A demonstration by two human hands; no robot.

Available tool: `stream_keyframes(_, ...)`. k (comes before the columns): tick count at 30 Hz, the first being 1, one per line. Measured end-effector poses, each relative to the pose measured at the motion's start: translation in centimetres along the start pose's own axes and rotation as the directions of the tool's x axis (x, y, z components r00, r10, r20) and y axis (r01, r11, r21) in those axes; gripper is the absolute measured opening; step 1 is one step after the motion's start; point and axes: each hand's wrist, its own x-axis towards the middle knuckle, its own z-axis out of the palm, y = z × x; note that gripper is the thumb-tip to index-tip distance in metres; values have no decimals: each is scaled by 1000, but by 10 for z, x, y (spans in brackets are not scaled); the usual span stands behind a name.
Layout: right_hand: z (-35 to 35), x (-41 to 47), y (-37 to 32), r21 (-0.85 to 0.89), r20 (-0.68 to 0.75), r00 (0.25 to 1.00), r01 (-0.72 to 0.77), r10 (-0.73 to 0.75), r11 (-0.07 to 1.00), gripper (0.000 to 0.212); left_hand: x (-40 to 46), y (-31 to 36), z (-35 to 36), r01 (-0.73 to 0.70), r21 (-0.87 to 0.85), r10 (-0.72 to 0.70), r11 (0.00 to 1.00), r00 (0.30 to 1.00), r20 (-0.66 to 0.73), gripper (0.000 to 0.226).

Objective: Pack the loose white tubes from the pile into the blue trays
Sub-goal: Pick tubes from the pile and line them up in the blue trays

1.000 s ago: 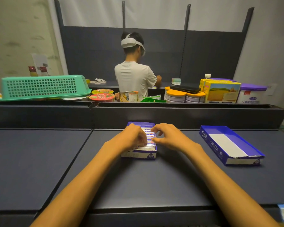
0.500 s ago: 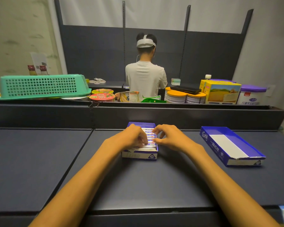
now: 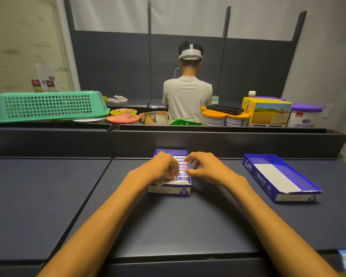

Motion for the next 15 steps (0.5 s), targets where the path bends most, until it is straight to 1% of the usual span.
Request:
stream_keyframes(4, 0, 1, 1, 6, 4, 1000, -1, 1, 1000, 37, -2, -2, -2, -17, -21, 17, 1000, 1000, -1, 19)
stream_keyframes(11, 0, 3, 3, 10, 8, 1000, -8, 8, 1000, 38, -3, -2, -2, -44, -9, 44, 999, 999, -12, 19)
stream_keyframes(15, 0, 2, 4, 9, 5, 1000, -1, 1, 1000, 39, -3, -3, -4, -42, -14, 42, 999, 999, 18, 21)
